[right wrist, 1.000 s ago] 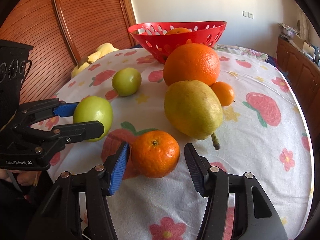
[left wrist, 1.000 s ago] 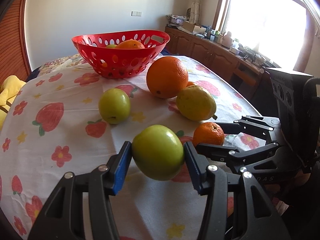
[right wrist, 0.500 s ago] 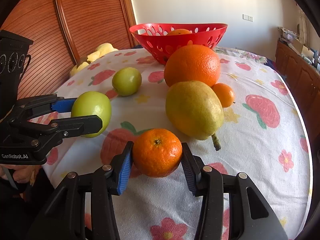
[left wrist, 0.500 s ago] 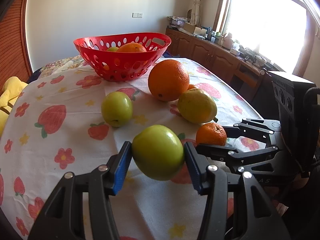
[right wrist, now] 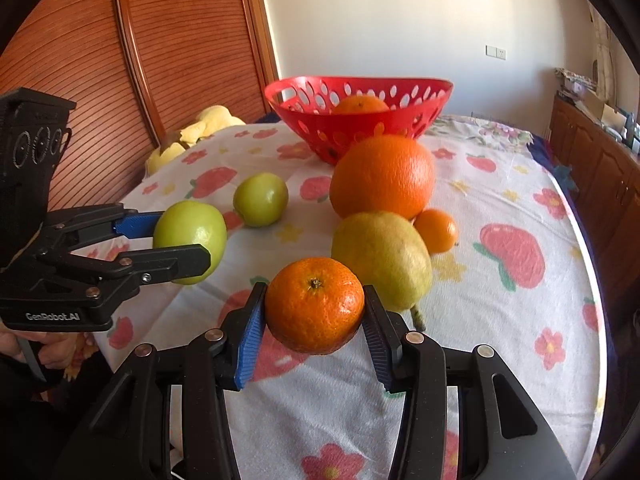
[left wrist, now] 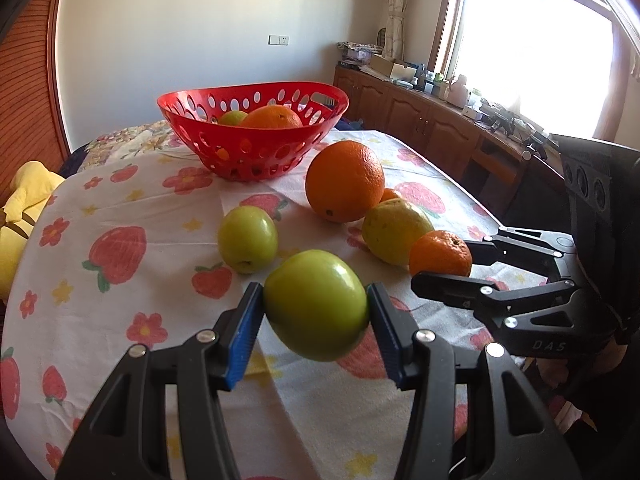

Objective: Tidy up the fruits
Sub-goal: 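Release the tangerine into the red basket with the right tool while the left tool holds the apple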

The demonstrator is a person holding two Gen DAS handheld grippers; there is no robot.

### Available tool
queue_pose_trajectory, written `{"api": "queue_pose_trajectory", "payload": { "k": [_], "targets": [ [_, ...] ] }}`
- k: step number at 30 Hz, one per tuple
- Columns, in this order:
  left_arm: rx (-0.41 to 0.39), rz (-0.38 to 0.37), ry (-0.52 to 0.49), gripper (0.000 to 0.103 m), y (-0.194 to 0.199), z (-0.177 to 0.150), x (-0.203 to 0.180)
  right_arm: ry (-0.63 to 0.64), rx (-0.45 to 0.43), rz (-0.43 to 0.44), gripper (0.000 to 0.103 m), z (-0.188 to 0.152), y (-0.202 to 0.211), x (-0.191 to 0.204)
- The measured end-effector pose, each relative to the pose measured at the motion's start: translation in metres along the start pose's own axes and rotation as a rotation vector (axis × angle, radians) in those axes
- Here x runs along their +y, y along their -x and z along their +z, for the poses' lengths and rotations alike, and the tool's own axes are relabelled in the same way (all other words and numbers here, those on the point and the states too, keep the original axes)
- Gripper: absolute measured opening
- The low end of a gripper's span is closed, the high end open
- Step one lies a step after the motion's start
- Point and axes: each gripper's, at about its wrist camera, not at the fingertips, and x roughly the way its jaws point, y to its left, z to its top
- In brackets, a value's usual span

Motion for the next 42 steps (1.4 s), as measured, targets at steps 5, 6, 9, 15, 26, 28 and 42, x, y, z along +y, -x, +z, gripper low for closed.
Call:
{"api": "queue_pose_trajectory", "payload": {
  "k": [5, 6, 9, 15, 26, 28, 42],
  "targets": [
    [-0.016, 0.007, -0.002, 0.052, 0.004, 0.005, 0.002, 0.015, -0.022, 0.005, 0.047, 0.01, 0.006, 0.001],
    [-0.02, 0.01, -0.003, 0.052, 0.005, 0.007, 0.003, 0.018, -0.025, 0.005, 0.047, 0.014, 0.006, 0.001],
    [-0.04, 0.022, -0.005, 0.052, 0.01, 0.013, 0.006, 0.037, -0.03, 0.0, 0.047, 0.022, 0.007, 0.001],
    [-0.085, 0.031, -0.009, 0.052, 0.02, 0.035, 0.015, 0.073, -0.046, -0.01, 0.047, 0.052, 0.007, -0.007],
    [-0.164, 0.047, -0.018, 0.052, 0.02, 0.094, 0.037, 0.09, -0.099, -0.038, 0.047, 0.122, 0.004, -0.042],
    [-0.169, 0.049, -0.02, 0.052, 0.017, 0.104, 0.04, 0.093, -0.107, -0.042, 0.047, 0.136, 0.0, -0.049],
    [-0.141, 0.055, -0.018, 0.052, -0.038, 0.152, 0.058, 0.148, -0.038, -0.079, 0.047, 0.183, -0.074, -0.075]
  ]
}}
